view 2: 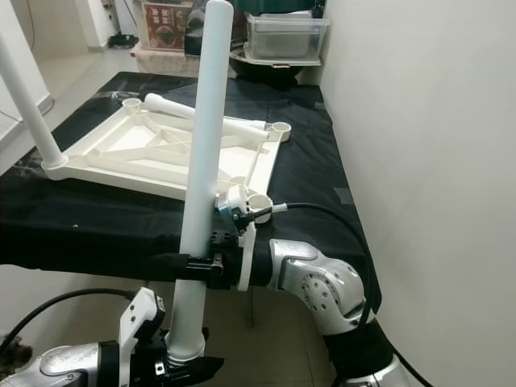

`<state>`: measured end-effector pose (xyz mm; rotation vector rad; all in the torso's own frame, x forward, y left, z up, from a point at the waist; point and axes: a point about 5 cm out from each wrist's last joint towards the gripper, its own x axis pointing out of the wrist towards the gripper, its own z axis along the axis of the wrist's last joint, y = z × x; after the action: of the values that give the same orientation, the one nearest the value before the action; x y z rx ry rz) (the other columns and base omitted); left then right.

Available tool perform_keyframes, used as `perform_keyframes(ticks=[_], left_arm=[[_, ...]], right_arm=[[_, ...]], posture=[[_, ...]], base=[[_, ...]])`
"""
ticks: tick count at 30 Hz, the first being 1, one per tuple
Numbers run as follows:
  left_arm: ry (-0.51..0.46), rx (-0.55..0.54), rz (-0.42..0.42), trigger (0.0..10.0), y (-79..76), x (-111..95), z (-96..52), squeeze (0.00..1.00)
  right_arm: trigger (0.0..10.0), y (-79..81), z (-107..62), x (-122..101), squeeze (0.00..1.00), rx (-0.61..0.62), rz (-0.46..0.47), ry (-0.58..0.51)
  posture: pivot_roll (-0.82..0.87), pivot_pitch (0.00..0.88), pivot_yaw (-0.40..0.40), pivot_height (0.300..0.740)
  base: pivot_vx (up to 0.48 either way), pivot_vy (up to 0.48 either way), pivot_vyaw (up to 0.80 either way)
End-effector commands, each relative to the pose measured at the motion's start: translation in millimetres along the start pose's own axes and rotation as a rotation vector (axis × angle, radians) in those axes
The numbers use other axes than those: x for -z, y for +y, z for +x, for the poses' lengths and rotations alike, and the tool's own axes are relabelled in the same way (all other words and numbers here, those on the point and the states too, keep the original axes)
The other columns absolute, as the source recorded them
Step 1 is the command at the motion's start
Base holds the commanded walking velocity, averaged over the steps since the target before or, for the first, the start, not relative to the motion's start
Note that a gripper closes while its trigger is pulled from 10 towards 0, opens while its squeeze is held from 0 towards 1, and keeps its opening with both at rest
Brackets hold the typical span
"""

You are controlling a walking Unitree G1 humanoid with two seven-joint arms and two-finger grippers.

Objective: Building children table

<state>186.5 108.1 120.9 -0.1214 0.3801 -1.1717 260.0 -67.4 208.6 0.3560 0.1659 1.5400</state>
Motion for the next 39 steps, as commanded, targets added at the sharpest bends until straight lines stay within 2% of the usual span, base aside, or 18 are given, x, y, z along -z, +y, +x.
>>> perform_keyframes(ticks=[1,11,12,13,17,23,24,29,30,31,32,36,38,39], left_arm=[[0.013,0.007,-0.028,10.0,-1.6,4,-0.3,0.00],[0.043,-0.021,-0.084,10.0,-0.1,9,-1.2,0.00],[0.043,-0.022,-0.076,10.0,-0.1,9,-1.0,0.86],[0.032,-0.034,-0.072,10.0,0.9,8,-0.8,1.00],[0.018,-0.036,-0.064,10.0,1.5,7,-0.5,1.00],[0.001,-0.117,-0.031,10.0,7.6,6,-1.1,1.00],[-0.025,-0.214,-0.002,10.0,15.7,3,-2.7,0.00],[-0.124,-0.430,0.018,10.0,34.0,-7,-6.3,0.00],[-0.124,-0.430,0.018,10.0,34.0,-7,-6.3,0.00],[-0.167,-0.516,0.024,10.0,40.2,-11,-8.5,0.00],[-0.167,-0.516,0.024,10.0,40.2,-11,-8.5,0.00],[-0.250,-0.697,0.043,10.0,50.2,-23,-15.2,0.00],[-0.267,-0.729,0.045,10.0,51.7,-25,-16.4,0.00],[-0.285,-0.777,0.051,10.0,53.9,-27,-18.5,0.00]], right_arm=[[0.0,7.6,4.9,1,0.00,-0.048,-0.022,0.023],[0.0,9.0,2.8,2,0.00,-0.054,-0.017,0.025],[0.0,8.8,2.4,1,0.00,-0.053,-0.018,0.024],[0.0,8.4,2.0,1,0.00,-0.051,-0.018,0.023],[0.0,7.1,0.8,-1,0.00,-0.044,-0.017,0.015],[0.0,-2.7,-7.2,-10,0.00,0.017,-0.035,-0.019],[0.0,-14.3,-15.8,-18,0.00,0.107,-0.064,-0.058],[0.0,-44.6,-34.7,-34,0.00,0.388,-0.132,-0.170],[0.0,-44.6,-34.7,-34,0.00,0.388,-0.132,-0.170],[0.0,-54.8,-42.0,-40,0.00,0.512,-0.157,-0.227],[0.0,-54.8,-42.0,-40,0.00,0.512,-0.157,-0.227],[0.0,-65.7,-53.6,-50,0.00,0.718,-0.213,-0.328],[0.0,-66.9,-55.1,-52,0.00,0.751,-0.224,-0.343],[7.6,-68.4,-56.8,-53,0.00,0.800,-0.239,-0.359]], posture=[[0.07,0.074,-0.027,0.740],[0.07,0.065,-0.026,0.740],[0.07,0.065,-0.026,0.740],[0.07,0.061,-0.027,0.740],[0.07,0.061,-0.027,0.740],[0.07,0.062,-0.030,0.740],[0.07,0.062,-0.033,0.740],[0.07,0.059,-0.034,0.740],[0.07,0.059,-0.034,0.740],[0.07,0.060,-0.037,0.740],[0.07,0.060,-0.037,0.740],[0.07,0.058,-0.040,0.740],[0.07,0.057,-0.040,0.740],[0.07,0.056,-0.041,0.740]], base=[[0.000,0.000,0.00],[0.000,0.000,0.00],[0.000,0.000,0.00],[0.000,0.000,0.00],[0.000,0.000,0.00],[0.000,0.000,0.00],[0.000,0.000,0.00],[0.000,0.000,0.00],[0.000,0.000,0.00],[0.000,0.000,0.00],[0.000,0.000,0.00],[0.000,0.000,0.00],[0.000,0.000,0.00],[0.000,0.000,0.00]])
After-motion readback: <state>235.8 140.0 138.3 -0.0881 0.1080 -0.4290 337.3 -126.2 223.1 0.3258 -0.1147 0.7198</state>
